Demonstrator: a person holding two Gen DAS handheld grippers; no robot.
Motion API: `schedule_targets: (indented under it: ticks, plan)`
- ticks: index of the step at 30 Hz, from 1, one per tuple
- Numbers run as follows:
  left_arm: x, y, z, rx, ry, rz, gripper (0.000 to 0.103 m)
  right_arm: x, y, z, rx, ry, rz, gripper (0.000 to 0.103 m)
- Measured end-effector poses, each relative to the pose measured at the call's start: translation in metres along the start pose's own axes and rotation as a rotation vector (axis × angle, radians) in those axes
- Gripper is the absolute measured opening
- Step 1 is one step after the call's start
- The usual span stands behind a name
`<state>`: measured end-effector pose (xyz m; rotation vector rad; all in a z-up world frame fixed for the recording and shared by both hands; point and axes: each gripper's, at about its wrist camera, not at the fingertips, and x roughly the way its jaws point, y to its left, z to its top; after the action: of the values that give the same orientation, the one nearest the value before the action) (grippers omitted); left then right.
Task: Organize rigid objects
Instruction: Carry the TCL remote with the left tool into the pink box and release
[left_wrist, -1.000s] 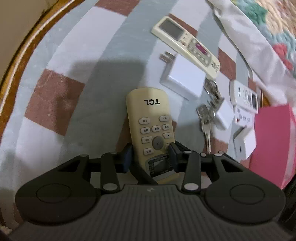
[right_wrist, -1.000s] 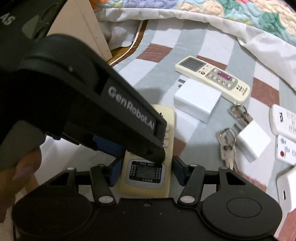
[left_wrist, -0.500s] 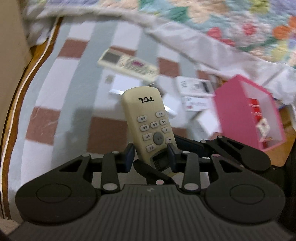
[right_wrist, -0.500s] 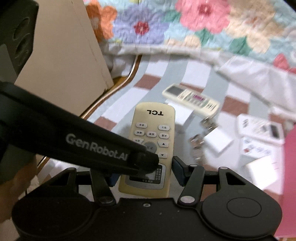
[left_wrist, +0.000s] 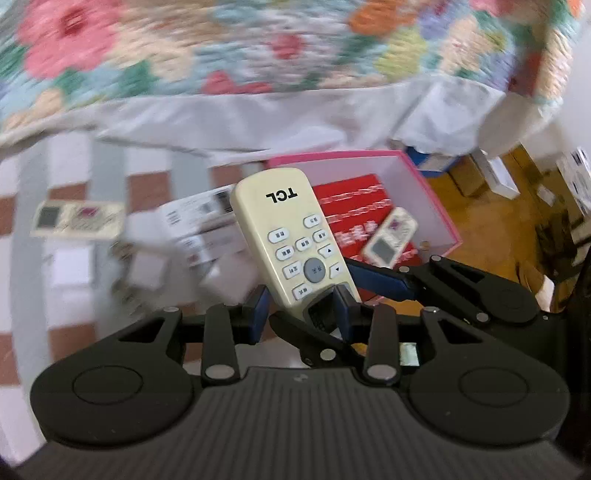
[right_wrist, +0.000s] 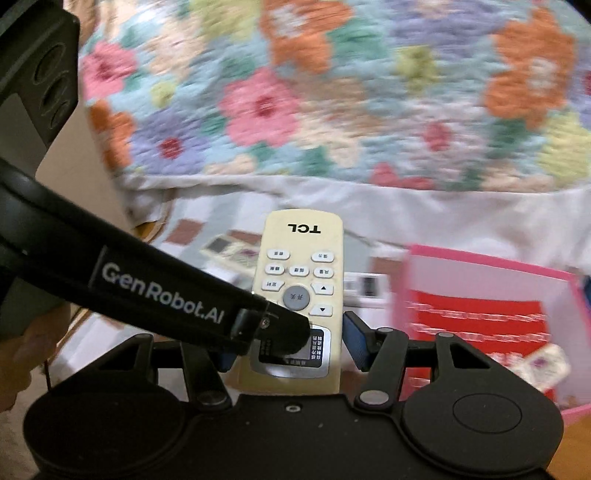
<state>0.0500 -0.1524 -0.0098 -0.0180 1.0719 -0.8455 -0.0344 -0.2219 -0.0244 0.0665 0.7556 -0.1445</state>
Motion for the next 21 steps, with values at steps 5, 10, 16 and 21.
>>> schedule_targets:
  ticks: [5,10,16,21]
  plan:
    - [0.040,-0.044,0.025,0.031,0.038,-0.043,0.036,-0.004,-0.048,-0.003,0.016,0.009,-0.104,0.062]
    - [0.100,-0.078,0.057,0.015,0.147,-0.074,0.037,0.009,-0.103,-0.004,0.086,0.067,-0.146,0.062]
    - [0.175,-0.088,0.072,-0.036,0.263,-0.016,0.036,0.057,-0.171,-0.013,0.264,0.221,-0.079,0.062]
    - [0.198,-0.088,0.061,0.022,0.248,0.068,0.036,0.087,-0.180,-0.022,0.285,0.259,-0.041,0.061]
